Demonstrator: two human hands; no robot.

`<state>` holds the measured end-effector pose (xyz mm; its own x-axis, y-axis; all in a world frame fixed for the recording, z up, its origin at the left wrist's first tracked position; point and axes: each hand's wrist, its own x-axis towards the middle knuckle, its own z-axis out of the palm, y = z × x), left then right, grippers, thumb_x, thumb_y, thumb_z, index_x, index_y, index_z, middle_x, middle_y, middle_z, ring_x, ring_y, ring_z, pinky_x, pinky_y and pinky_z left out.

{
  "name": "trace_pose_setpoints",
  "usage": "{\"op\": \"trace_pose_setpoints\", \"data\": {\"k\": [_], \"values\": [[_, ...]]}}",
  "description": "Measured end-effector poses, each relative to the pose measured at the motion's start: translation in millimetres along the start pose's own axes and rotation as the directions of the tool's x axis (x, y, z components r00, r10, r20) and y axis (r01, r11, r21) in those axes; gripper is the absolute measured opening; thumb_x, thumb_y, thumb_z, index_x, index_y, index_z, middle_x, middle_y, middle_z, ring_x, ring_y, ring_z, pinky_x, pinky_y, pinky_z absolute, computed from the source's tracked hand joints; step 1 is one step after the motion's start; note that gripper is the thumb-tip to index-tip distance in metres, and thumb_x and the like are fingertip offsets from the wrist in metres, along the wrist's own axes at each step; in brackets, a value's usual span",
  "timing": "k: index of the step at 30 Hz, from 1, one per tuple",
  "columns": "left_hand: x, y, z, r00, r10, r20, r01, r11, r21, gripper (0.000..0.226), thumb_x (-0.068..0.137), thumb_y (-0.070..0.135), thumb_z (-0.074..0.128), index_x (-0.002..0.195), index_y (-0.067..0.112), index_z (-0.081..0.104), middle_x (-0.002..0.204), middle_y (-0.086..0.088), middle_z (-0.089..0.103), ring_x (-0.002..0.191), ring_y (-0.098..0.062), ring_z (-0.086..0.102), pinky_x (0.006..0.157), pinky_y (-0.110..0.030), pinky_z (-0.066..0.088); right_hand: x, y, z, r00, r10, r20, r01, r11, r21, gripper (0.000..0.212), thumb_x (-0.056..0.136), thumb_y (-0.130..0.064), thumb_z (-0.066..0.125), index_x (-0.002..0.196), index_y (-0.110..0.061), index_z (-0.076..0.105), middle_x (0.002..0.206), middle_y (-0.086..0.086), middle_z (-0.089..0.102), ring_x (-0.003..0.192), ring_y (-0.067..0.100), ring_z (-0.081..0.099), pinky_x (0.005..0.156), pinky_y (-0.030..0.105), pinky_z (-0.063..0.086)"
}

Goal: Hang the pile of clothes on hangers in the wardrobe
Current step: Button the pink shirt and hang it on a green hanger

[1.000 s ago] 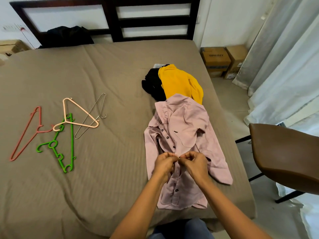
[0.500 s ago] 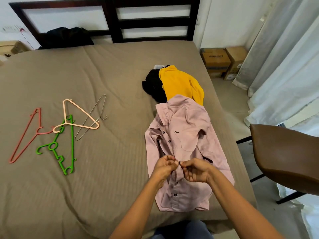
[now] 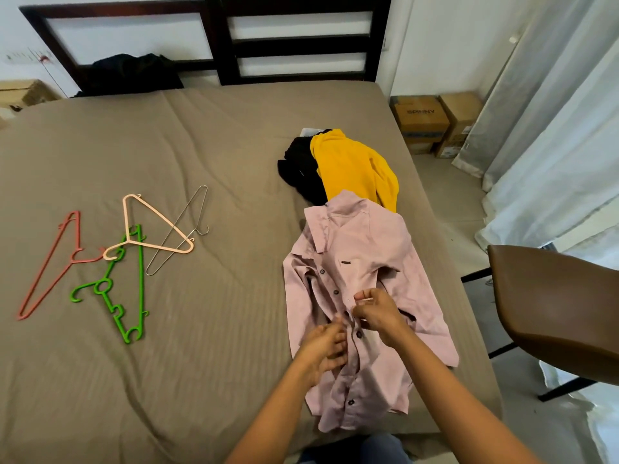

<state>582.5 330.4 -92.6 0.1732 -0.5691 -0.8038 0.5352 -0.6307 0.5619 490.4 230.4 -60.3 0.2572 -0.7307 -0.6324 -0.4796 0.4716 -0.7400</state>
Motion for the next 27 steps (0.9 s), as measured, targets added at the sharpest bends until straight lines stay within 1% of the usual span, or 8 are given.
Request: {"op": "trace_pose_setpoints", "data": {"k": [2, 4, 8, 10, 13, 18, 22, 27], "values": [[9, 8, 0, 0.998, 0.009, -0.06, -0.014, 0.997, -0.079, 0.039, 0.094, 0.046, 0.048, 0.104, 0.011, 0.06, 0.093, -0.005, 0.065, 0.084, -0.014, 0.062, 0.07, -0.026, 0.053, -5, 3, 0, 0.996, 0.056, 0.069, -0.069, 0.977, 0.203, 0.022, 0.084, 0.01, 0.052, 0.094, -0.01, 0.051, 0.077, 0.008, 0.056, 0.058, 0.015, 0.053, 0.052, 0.026, 0.045], [13, 21, 4, 0.996, 0.015, -0.084, -0.029, 0.985, -0.169, 0.033, 0.098, 0.037, 0.046, 0.096, 0.007, 0.06, 0.086, -0.006, 0.067, 0.08, -0.014, 0.065, 0.071, -0.023, 0.053, -5, 10, 1, 0.989, 0.076, 0.123, -0.113, 0.937, 0.331, 0.022, 0.087, 0.01, 0.048, 0.091, -0.012, 0.049, 0.074, 0.009, 0.057, 0.056, 0.016, 0.054, 0.05, 0.027, 0.046], [18, 36, 17, 0.996, -0.058, -0.063, 0.042, 0.974, -0.222, 0.025, 0.095, 0.016, 0.054, 0.073, 0.007, 0.056, 0.042, 0.001, 0.056, 0.034, -0.006, 0.051, 0.037, -0.015, 0.042, -11, 14, -1, 0.983, 0.088, 0.158, -0.166, 0.79, 0.591, 0.019, 0.093, 0.009, 0.04, 0.088, -0.008, 0.049, 0.065, 0.011, 0.058, 0.051, 0.016, 0.055, 0.042, 0.024, 0.046], [23, 34, 21, 0.994, -0.11, 0.003, 0.108, 0.97, -0.219, 0.02, 0.095, 0.011, 0.051, 0.077, 0.006, 0.058, 0.045, -0.001, 0.058, 0.036, -0.008, 0.052, 0.038, -0.018, 0.043, -17, 14, -3, 0.98, 0.063, 0.191, -0.173, 0.748, 0.641, 0.016, 0.096, -0.002, 0.043, 0.085, -0.004, 0.054, 0.066, 0.011, 0.056, 0.052, 0.015, 0.055, 0.042, 0.023, 0.045], [24, 33, 25, 0.993, -0.105, 0.048, 0.115, 0.949, -0.293, 0.021, 0.095, 0.003, 0.049, 0.077, 0.004, 0.06, 0.049, -0.005, 0.063, 0.04, -0.01, 0.058, 0.039, -0.019, 0.047, -23, 17, -5, 0.992, 0.028, 0.126, -0.091, 0.84, 0.534, 0.008, 0.09, -0.006, 0.059, 0.083, -0.006, 0.054, 0.065, 0.01, 0.056, 0.054, 0.017, 0.053, 0.048, 0.027, 0.044], [20, 31, 19, 0.998, 0.053, -0.015, -0.055, 0.956, -0.288, 0.018, 0.086, 0.003, 0.065, 0.077, 0.014, 0.054, 0.051, 0.006, 0.062, 0.04, -0.003, 0.053, 0.045, -0.014, 0.047, -11, 31, -17, 0.958, -0.11, -0.264, 0.154, 0.977, 0.149, 0.012, 0.082, -0.005, 0.065, 0.072, -0.005, 0.059, 0.057, 0.006, 0.06, 0.054, 0.021, 0.052, 0.054, 0.03, 0.043], [15, 27, 9, 0.993, 0.115, -0.017, -0.116, 0.978, -0.176, 0.013, 0.081, 0.005, 0.071, 0.081, 0.011, 0.06, 0.066, 0.001, 0.062, 0.045, -0.004, 0.05, 0.049, -0.015, 0.046, -2, 43, -25, 0.898, -0.227, -0.378, 0.153, 0.964, -0.217, 0.038, 0.088, -0.01, 0.055, 0.052, -0.006, 0.044, 0.047, 0.005, 0.049, 0.048, 0.019, 0.044, 0.052, 0.033, 0.036], [8, 25, 4, 0.985, 0.174, 0.008, -0.174, 0.984, 0.034, 0.007, 0.083, 0.011, 0.07, 0.087, 0.007, 0.067, 0.061, 0.0, 0.056, 0.042, -0.006, 0.043, 0.045, -0.017, 0.037, 1, 41, -19, 0.906, -0.222, -0.361, 0.175, 0.972, -0.16, 0.04, 0.091, -0.008, 0.053, 0.052, -0.012, 0.043, 0.052, 0.005, 0.048, 0.052, 0.018, 0.043, 0.056, 0.033, 0.034]]}}
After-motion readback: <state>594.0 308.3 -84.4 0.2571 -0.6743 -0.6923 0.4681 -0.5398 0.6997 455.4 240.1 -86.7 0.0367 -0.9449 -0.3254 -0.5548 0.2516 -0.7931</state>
